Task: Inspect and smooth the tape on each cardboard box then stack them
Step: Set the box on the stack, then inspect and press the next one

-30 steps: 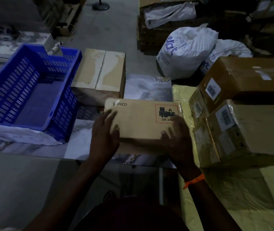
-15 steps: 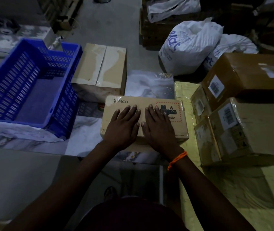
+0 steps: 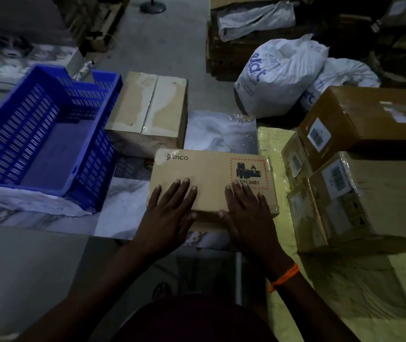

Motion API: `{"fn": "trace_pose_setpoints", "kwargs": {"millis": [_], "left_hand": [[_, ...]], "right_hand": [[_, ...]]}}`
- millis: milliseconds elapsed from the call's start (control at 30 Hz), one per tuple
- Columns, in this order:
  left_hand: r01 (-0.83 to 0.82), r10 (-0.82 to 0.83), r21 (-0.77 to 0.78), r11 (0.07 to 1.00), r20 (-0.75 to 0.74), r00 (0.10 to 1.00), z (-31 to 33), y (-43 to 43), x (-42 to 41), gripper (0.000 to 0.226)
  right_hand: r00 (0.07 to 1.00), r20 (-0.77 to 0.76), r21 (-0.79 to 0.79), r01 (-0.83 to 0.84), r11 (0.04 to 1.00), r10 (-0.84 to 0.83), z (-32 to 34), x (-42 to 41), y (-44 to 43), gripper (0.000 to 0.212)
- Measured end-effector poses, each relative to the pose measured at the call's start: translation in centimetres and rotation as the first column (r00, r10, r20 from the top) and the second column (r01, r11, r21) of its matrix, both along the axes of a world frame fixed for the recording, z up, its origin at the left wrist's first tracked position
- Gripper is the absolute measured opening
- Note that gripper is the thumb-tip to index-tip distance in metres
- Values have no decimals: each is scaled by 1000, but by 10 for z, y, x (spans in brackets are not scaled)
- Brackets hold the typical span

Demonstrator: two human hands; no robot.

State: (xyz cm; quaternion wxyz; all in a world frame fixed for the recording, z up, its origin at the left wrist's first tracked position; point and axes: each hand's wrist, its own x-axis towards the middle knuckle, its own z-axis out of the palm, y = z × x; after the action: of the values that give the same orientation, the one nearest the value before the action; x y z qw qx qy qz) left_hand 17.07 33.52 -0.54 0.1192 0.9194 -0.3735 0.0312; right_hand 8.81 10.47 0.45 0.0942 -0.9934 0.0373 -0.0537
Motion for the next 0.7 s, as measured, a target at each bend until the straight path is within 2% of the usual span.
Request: {"fn": "trace_pose_setpoints", "kwargs": {"millis": [200, 367, 467, 533, 600, 633, 700], "left_hand": [[-12, 13, -17, 1000, 27, 1000, -9, 0, -1, 66], [-2, 2, -8, 1000, -18, 1000, -6, 3, 3, 65], [-18, 16, -124, 992, -17, 1000, 6, -2, 9, 56], [-20, 25, -252, 968, 17, 1000, 18, -3, 18, 44], [-102, 106, -353, 930, -11, 994, 23, -3, 32, 39], [-209, 189, -376, 903, -91, 978, 23, -2, 40, 45], [-451, 297, -391, 802, -394, 870, 22, 0, 56, 58]], "right_hand": [[996, 85, -37, -7, 999, 10, -12, -14, -5, 61], [1000, 22, -41, -18, 999, 18, -12, -9, -5, 63], [995, -49, 37, -83, 996, 85, 4, 3, -16, 66], [993, 64, 132, -107, 986, 99, 14, 15, -27, 59], [982, 160, 244, 63, 968, -104, 20, 26, -42, 51], [961, 129, 305, 196, 932, -244, 22, 31, -50, 54], [916, -100, 507, 384, 772, -390, 25, 43, -66, 68]]}}
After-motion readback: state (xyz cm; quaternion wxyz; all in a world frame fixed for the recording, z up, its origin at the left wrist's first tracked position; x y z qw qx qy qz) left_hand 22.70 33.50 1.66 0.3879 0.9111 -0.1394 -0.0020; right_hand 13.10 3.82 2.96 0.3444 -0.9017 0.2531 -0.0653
